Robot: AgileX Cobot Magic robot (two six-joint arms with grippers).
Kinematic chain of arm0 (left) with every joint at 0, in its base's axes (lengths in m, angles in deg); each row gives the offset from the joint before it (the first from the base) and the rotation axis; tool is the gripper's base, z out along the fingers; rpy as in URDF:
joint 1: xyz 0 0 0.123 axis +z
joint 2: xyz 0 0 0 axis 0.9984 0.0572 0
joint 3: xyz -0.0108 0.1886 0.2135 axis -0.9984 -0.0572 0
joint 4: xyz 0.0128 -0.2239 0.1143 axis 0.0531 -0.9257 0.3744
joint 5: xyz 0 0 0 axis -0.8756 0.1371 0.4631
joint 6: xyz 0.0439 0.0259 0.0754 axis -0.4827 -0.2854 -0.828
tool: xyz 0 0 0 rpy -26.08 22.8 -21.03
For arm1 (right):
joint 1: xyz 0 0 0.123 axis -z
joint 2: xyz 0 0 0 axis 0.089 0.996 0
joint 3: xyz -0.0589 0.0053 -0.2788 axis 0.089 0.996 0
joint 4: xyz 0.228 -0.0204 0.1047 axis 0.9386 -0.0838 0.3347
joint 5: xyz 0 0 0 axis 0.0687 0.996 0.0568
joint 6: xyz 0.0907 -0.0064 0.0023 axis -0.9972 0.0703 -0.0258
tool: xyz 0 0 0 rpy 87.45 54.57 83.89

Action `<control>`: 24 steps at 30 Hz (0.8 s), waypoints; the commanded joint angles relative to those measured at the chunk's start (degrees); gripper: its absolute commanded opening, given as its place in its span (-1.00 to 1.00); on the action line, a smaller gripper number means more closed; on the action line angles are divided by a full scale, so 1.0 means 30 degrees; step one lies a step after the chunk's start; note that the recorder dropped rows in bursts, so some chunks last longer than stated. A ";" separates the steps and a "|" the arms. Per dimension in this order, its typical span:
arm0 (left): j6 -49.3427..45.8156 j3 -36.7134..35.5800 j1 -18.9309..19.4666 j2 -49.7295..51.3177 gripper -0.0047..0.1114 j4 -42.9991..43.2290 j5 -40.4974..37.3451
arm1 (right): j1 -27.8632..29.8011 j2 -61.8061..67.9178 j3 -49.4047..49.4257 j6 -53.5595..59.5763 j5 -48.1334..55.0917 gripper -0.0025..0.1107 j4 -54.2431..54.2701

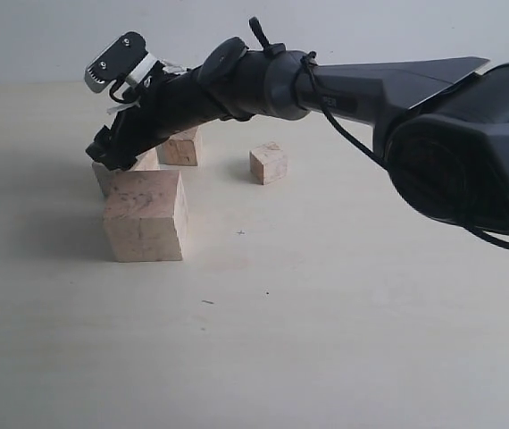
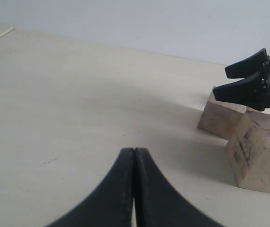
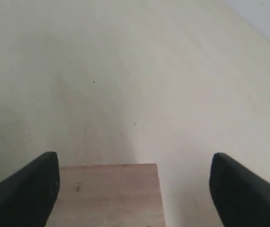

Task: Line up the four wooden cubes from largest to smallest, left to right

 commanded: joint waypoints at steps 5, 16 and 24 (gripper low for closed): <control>-0.0086 -0.0060 0.0051 -0.0083 -0.92 -0.0230 0.0180 | 0.0129 0.0211 -0.0096 0.0060 0.1024 0.47 0.0207; -0.0086 -0.0060 0.0051 -0.0083 -0.92 -0.0230 0.0180 | 0.0129 0.0463 -0.0096 0.0420 0.0942 0.39 -0.0536; -0.0086 -0.0060 0.0051 -0.0083 -0.92 -0.0230 0.0180 | 0.0129 0.0856 -0.0096 0.0346 0.0874 0.10 -0.0891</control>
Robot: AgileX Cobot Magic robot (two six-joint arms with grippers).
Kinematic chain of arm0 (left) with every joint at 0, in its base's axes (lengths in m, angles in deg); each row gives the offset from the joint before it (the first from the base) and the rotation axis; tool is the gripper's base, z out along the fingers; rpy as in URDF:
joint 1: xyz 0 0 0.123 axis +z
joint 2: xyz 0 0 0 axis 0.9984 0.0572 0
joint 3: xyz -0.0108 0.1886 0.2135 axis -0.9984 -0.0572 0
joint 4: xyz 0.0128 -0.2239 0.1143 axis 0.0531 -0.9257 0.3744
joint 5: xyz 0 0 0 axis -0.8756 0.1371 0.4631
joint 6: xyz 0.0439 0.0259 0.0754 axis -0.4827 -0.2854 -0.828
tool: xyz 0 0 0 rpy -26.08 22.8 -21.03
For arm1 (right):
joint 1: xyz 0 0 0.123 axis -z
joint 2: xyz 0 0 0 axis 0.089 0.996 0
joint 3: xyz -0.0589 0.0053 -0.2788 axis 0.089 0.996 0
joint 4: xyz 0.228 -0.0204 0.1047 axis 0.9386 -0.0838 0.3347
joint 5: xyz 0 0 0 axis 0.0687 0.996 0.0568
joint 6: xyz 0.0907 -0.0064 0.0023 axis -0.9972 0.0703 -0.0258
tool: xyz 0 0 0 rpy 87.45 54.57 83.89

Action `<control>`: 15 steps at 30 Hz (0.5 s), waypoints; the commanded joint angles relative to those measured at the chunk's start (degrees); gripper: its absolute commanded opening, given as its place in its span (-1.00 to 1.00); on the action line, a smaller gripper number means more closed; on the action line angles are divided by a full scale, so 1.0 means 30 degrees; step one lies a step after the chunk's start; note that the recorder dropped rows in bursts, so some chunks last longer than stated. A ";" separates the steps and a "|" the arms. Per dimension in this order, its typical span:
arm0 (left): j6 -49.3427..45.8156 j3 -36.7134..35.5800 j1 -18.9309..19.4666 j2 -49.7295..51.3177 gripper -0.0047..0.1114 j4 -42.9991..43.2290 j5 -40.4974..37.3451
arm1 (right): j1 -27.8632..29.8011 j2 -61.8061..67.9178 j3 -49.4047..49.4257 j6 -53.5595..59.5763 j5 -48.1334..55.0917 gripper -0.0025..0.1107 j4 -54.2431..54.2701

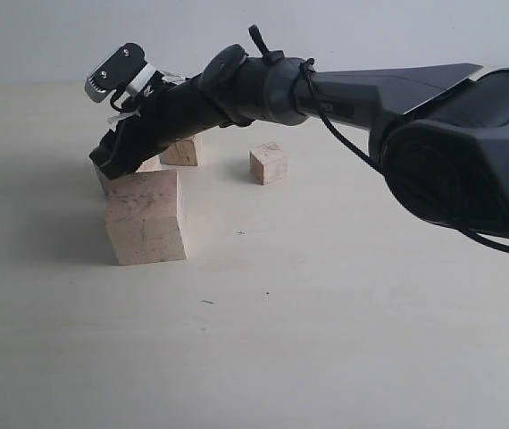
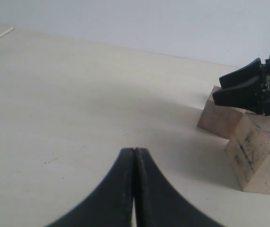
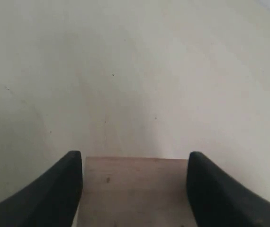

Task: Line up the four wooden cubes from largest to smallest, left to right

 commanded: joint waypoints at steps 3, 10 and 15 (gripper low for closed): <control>-0.0086 -0.0060 0.0051 -0.0083 -0.92 -0.0230 0.0180 | 0.0089 0.0380 0.0052 0.0111 -0.0099 0.09 -0.1824; -0.0086 -0.0060 0.0051 -0.0083 -0.92 -0.0230 0.0180 | 0.0530 0.0380 0.0052 -0.3190 0.0083 -0.21 -0.4399; -0.0086 -0.0060 0.0051 -0.0083 -0.92 -0.0230 0.0180 | 0.1044 0.0128 0.0052 -0.4452 0.0165 -0.59 -0.4399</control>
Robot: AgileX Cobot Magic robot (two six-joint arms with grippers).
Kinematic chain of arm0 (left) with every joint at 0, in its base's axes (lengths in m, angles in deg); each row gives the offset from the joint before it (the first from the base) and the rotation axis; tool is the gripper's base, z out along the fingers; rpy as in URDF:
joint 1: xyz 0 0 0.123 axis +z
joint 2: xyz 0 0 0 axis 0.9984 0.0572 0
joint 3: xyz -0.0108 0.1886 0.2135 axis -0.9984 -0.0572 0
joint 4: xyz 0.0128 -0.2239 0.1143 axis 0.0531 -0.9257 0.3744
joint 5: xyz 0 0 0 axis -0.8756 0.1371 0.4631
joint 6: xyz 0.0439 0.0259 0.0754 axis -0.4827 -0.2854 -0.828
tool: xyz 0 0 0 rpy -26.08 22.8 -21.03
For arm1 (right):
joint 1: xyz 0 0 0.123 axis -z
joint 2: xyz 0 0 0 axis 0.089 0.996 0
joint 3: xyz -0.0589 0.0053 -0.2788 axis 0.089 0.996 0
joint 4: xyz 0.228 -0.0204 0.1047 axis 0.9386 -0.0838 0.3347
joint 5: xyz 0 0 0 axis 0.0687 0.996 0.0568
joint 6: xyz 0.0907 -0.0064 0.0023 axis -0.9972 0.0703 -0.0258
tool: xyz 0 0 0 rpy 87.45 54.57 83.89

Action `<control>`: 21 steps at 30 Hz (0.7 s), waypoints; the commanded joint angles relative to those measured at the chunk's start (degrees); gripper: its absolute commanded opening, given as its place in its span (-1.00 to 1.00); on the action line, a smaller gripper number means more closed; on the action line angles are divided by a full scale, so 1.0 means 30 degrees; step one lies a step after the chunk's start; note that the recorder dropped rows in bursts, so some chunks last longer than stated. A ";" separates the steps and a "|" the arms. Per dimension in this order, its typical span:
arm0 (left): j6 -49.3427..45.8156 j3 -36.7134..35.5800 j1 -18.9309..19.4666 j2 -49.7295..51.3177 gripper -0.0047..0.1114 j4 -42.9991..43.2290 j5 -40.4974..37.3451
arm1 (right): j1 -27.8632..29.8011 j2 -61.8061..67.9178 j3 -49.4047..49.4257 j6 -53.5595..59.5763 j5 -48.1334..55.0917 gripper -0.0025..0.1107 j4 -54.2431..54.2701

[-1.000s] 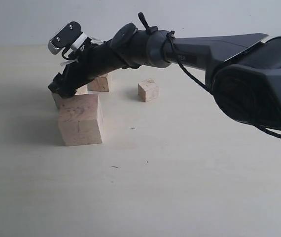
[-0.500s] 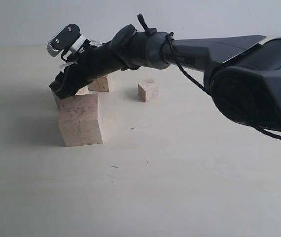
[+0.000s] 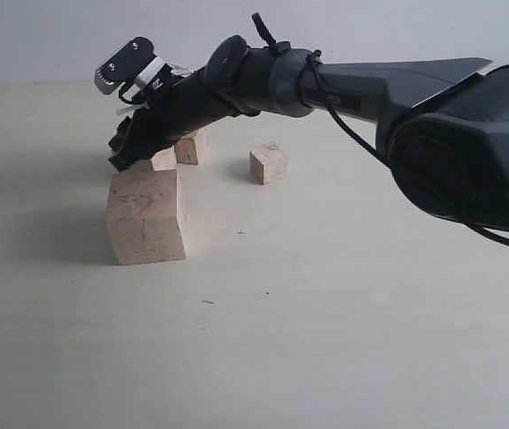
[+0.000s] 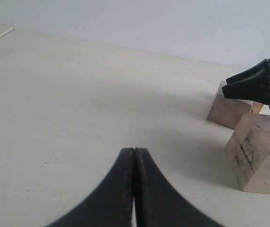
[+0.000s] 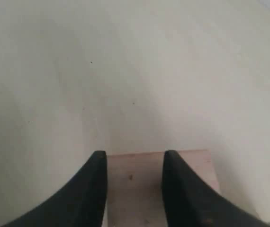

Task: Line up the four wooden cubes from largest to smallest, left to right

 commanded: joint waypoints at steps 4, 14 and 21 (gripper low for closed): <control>-0.0086 -0.0060 0.0051 -0.0083 -0.92 -0.0230 0.0180 | 0.0814 -0.0462 0.0208 -0.1016 0.0470 -0.96 -0.1440; -0.0086 -0.0060 0.0051 -0.0083 -0.92 -0.0230 0.0180 | 0.0849 -0.2740 0.0208 -0.0977 0.1586 -0.96 -0.1290; -0.0086 -0.0060 0.0051 -0.0083 -0.92 -0.0230 0.0180 | 0.0849 -0.3007 0.0208 -0.0935 0.1584 -0.96 -0.4154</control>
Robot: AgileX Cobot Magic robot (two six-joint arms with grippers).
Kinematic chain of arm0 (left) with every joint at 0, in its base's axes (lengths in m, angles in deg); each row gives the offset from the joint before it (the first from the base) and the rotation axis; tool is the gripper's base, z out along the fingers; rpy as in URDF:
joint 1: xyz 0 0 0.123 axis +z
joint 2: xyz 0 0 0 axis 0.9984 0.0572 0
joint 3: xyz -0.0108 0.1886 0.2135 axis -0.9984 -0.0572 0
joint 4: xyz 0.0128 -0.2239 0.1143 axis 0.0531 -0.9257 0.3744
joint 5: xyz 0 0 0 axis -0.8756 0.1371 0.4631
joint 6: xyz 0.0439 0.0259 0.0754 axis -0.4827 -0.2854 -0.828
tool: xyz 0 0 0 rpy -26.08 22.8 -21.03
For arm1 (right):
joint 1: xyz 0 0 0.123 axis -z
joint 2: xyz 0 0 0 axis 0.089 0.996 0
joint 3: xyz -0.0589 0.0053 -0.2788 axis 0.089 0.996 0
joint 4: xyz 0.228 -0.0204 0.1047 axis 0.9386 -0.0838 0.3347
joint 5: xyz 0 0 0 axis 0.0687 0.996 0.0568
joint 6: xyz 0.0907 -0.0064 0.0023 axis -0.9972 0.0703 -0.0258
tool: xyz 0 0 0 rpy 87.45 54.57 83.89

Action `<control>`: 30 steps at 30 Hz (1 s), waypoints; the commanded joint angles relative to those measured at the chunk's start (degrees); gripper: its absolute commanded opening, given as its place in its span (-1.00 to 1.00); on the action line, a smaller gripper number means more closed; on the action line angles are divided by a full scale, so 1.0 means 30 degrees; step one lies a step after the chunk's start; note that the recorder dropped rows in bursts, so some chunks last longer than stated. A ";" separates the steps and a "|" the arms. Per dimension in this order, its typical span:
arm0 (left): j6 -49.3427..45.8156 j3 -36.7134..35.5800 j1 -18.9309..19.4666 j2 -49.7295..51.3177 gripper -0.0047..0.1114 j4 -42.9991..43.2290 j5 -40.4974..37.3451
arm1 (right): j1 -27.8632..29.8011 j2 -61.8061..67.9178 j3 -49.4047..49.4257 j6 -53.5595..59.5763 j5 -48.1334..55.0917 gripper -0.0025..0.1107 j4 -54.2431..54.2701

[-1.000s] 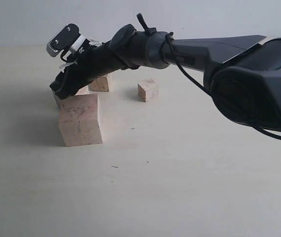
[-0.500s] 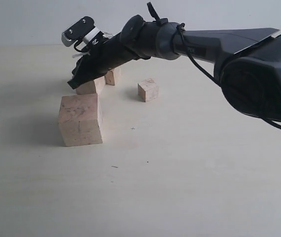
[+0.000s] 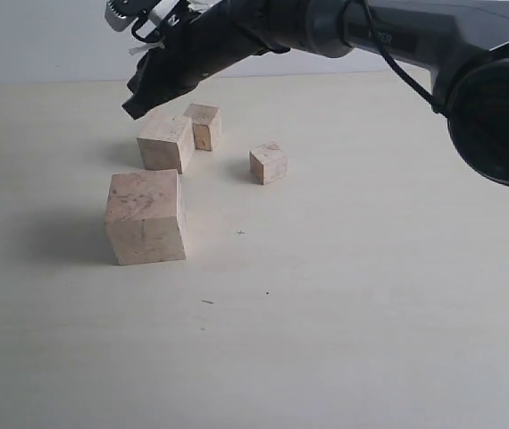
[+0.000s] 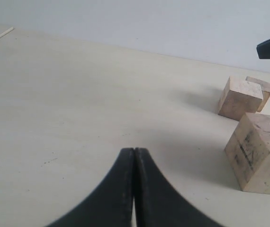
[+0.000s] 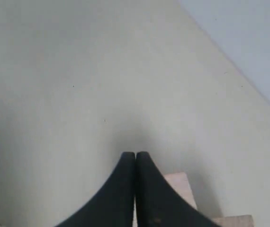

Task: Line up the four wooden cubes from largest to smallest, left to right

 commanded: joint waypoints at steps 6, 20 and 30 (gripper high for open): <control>-0.0086 -0.0060 0.0051 -0.0083 -0.92 -0.0230 0.0180 | 0.0426 0.0641 0.0045 0.1202 -0.0067 -0.57 -0.2218; -0.0086 -0.0060 0.0051 -0.0083 -0.92 -0.0230 0.0180 | 0.0856 0.2378 0.0045 0.5574 0.0333 0.39 0.3611; -0.0086 -0.0060 0.0051 -0.0083 -0.92 -0.0230 0.0180 | 0.1017 0.2730 0.0045 0.5648 -0.0880 0.38 0.3060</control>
